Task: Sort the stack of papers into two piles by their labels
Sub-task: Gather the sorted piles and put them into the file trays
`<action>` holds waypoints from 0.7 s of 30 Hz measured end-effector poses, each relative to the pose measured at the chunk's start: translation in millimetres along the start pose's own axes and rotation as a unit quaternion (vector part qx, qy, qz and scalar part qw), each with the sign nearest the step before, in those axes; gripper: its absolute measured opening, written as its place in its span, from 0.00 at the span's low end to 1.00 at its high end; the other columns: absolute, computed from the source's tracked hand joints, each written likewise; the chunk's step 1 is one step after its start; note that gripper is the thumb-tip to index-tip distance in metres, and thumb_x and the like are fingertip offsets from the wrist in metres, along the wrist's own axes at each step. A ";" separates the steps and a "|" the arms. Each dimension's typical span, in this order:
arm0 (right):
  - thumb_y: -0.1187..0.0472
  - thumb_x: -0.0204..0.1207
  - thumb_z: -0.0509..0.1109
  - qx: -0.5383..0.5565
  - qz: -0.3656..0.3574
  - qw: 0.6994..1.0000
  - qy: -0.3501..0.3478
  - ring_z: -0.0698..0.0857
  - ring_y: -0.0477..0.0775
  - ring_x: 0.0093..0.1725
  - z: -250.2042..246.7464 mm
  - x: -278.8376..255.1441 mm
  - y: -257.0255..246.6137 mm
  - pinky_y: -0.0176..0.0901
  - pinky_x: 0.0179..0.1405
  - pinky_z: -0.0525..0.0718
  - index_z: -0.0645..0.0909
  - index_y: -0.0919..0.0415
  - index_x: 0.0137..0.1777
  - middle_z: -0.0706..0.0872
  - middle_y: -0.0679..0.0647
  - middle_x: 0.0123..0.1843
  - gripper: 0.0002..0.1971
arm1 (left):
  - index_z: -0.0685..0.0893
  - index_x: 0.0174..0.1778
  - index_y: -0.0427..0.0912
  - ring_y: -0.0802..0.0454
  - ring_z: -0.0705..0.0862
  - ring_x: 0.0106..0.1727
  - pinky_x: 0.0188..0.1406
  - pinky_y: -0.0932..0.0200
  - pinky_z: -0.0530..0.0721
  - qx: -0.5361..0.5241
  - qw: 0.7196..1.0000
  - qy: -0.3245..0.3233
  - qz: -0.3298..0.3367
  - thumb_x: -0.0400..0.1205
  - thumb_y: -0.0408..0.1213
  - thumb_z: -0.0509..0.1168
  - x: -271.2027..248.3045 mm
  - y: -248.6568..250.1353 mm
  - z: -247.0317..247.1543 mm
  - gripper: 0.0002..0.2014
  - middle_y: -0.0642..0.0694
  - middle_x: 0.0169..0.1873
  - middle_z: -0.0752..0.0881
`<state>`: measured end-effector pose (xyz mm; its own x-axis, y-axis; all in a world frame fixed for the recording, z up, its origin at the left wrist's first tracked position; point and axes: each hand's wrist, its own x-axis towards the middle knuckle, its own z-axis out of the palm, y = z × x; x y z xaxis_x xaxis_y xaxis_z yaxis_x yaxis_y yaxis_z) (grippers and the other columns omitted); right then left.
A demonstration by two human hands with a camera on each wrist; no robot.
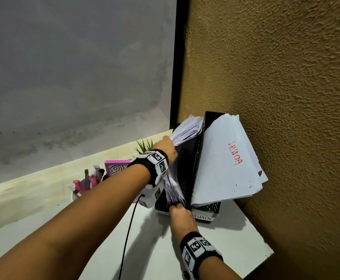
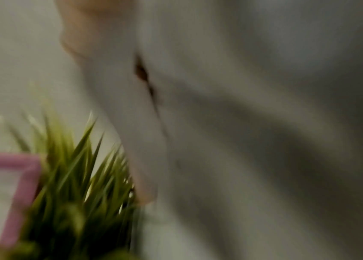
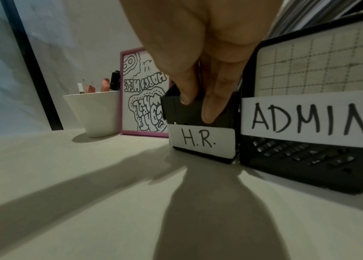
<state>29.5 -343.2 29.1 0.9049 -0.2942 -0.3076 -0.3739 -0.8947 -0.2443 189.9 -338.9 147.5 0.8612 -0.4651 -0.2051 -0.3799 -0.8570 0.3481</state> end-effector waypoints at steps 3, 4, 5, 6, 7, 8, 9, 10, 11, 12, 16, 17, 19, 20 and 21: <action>0.78 0.80 0.53 0.000 0.005 1.000 -0.004 0.83 0.66 0.63 0.2 0.2 -0.8 0.55 0.61 0.79 0.78 0.69 0.64 0.80 0.65 0.65 0.18 | 0.69 0.65 0.30 0.34 0.81 0.62 0.53 0.48 0.79 0.015 1.000 -0.006 0.005 0.83 0.34 0.59 -0.6 6.1 -8.2 0.17 0.32 0.62 0.80; 0.77 0.80 0.53 -0.002 0.005 1.000 -0.005 0.83 0.66 0.63 0.0 0.1 -0.7 0.56 0.61 0.79 0.78 0.69 0.64 0.81 0.65 0.64 0.18 | 0.68 0.66 0.30 0.34 0.81 0.62 0.54 0.48 0.79 0.014 1.000 -0.014 0.001 0.83 0.35 0.59 -2.0 7.4 -6.6 0.18 0.32 0.62 0.80; 0.77 0.80 0.53 -0.004 0.004 1.000 -0.010 0.83 0.67 0.63 -1.0 0.0 -0.8 0.56 0.61 0.79 0.79 0.70 0.64 0.82 0.66 0.64 0.17 | 0.68 0.66 0.31 0.34 0.81 0.62 0.53 0.48 0.78 0.008 1.000 -0.021 0.000 0.83 0.34 0.59 -3.7 8.2 -2.2 0.18 0.32 0.62 0.81; 0.77 0.81 0.53 -0.005 0.001 1.000 -0.014 0.83 0.66 0.63 -1.9 -0.1 -0.9 0.56 0.61 0.79 0.79 0.70 0.64 0.82 0.67 0.63 0.17 | 0.68 0.66 0.32 0.34 0.81 0.61 0.52 0.48 0.78 -0.004 1.000 -0.027 0.001 0.83 0.34 0.59 -5.8 8.4 3.3 0.18 0.32 0.61 0.81; 0.76 0.82 0.53 -0.008 -0.001 1.000 -0.020 0.84 0.66 0.62 -3.5 -0.7 -1.3 0.55 0.61 0.79 0.79 0.70 0.64 0.83 0.67 0.63 0.17 | 0.67 0.66 0.33 0.33 0.82 0.59 0.50 0.49 0.78 -0.018 0.999 -0.030 0.005 0.82 0.35 0.58 -8.1 8.4 8.8 0.18 0.31 0.59 0.82; 0.76 0.83 0.53 -0.009 -0.003 1.000 -0.023 0.84 0.65 0.62 -4.6 -1.1 -1.3 0.54 0.61 0.79 0.80 0.70 0.63 0.84 0.67 0.62 0.17 | 0.67 0.66 0.34 0.34 0.82 0.56 0.48 0.50 0.77 -0.029 0.999 -0.035 0.007 0.82 0.36 0.58 -10.4 8.4 11.9 0.18 0.32 0.58 0.82; 0.76 0.83 0.52 -0.010 -0.003 1.000 -0.027 0.84 0.65 0.62 -5.8 -1.8 -1.6 0.53 0.61 0.79 0.80 0.70 0.63 0.85 0.68 0.62 0.17 | 0.67 0.65 0.35 0.35 0.82 0.53 0.46 0.51 0.76 -0.037 0.999 -0.038 0.005 0.82 0.39 0.59 -11.9 8.2 12.6 0.18 0.34 0.57 0.82; 0.76 0.83 0.52 -0.009 -0.004 1.000 -0.029 0.84 0.65 0.62 -6.8 -3.1 -1.8 0.53 0.61 0.79 0.80 0.71 0.63 0.85 0.67 0.61 0.17 | 0.66 0.65 0.36 0.37 0.81 0.51 0.45 0.53 0.75 -0.045 0.998 -0.039 -0.003 0.82 0.41 0.59 -13.8 7.9 10.6 0.19 0.35 0.55 0.82; 0.76 0.83 0.53 -0.009 -0.003 1.000 -0.029 0.84 0.64 0.62 -7.3 -3.6 -1.8 0.52 0.61 0.79 0.81 0.71 0.62 0.85 0.67 0.61 0.17 | 0.66 0.65 0.36 0.38 0.80 0.49 0.43 0.54 0.74 -0.051 0.998 -0.031 -0.008 0.82 0.44 0.58 -14.4 7.4 7.8 0.20 0.36 0.54 0.82; 0.76 0.83 0.53 -0.008 -0.003 1.000 -0.028 0.85 0.64 0.62 -7.3 -4.2 -1.8 0.52 0.61 0.79 0.81 0.71 0.62 0.85 0.67 0.61 0.16 | 0.66 0.65 0.36 0.39 0.78 0.47 0.43 0.54 0.73 -0.055 0.998 -0.019 -0.009 0.83 0.44 0.58 -16.2 6.2 4.5 0.20 0.36 0.53 0.81; 0.75 0.83 0.55 -0.025 -0.002 0.999 -0.031 0.85 0.64 0.61 -8.6 -4.9 -3.6 0.51 0.60 0.80 0.80 0.70 0.62 0.86 0.67 0.60 0.15 | 0.62 0.71 0.33 0.34 0.80 0.58 0.51 0.50 0.77 -0.041 0.999 -0.015 0.010 0.82 0.40 0.61 -29.3 -3.8 12.7 0.25 0.33 0.64 0.76; 0.74 0.83 0.55 -0.030 -0.002 0.999 -0.035 0.85 0.64 0.61 -9.0 -5.0 -4.4 0.51 0.60 0.80 0.80 0.70 0.62 0.85 0.67 0.61 0.15 | 0.57 0.76 0.32 0.33 0.77 0.64 0.58 0.47 0.78 -0.022 0.999 -0.042 0.014 0.81 0.40 0.63 -33.3 -7.2 18.2 0.32 0.32 0.69 0.72; 0.74 0.82 0.56 -0.040 -0.002 0.998 -0.044 0.85 0.65 0.61 -9.1 -4.9 -4.8 0.52 0.59 0.80 0.81 0.70 0.62 0.85 0.67 0.61 0.14 | 0.42 0.82 0.33 0.32 0.68 0.73 0.69 0.43 0.72 0.007 0.998 -0.065 0.024 0.79 0.42 0.68 -40.1 -15.4 24.8 0.46 0.34 0.76 0.62; 0.74 0.81 0.58 -0.043 -0.002 0.998 -0.044 0.85 0.65 0.61 -7.9 -5.1 -4.5 0.52 0.59 0.80 0.81 0.70 0.61 0.85 0.67 0.61 0.14 | 0.39 0.82 0.33 0.33 0.63 0.76 0.73 0.42 0.68 0.019 0.998 -0.058 0.025 0.79 0.45 0.68 -44.3 -19.9 25.1 0.49 0.35 0.79 0.58; 0.74 0.80 0.60 -0.041 -0.002 0.998 -0.046 0.85 0.65 0.60 -7.2 -5.4 -2.7 0.52 0.58 0.81 0.81 0.69 0.61 0.84 0.66 0.61 0.13 | 0.37 0.82 0.34 0.34 0.60 0.78 0.76 0.42 0.65 0.017 0.999 -0.041 0.028 0.79 0.49 0.67 -48.9 -23.7 23.9 0.50 0.36 0.80 0.55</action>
<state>27.1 -341.7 38.1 0.8827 -0.2619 -0.3903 -0.3486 -0.9218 -0.1699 148.7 -301.2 127.4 0.8084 -0.5275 -0.2613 -0.4385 -0.8357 0.3306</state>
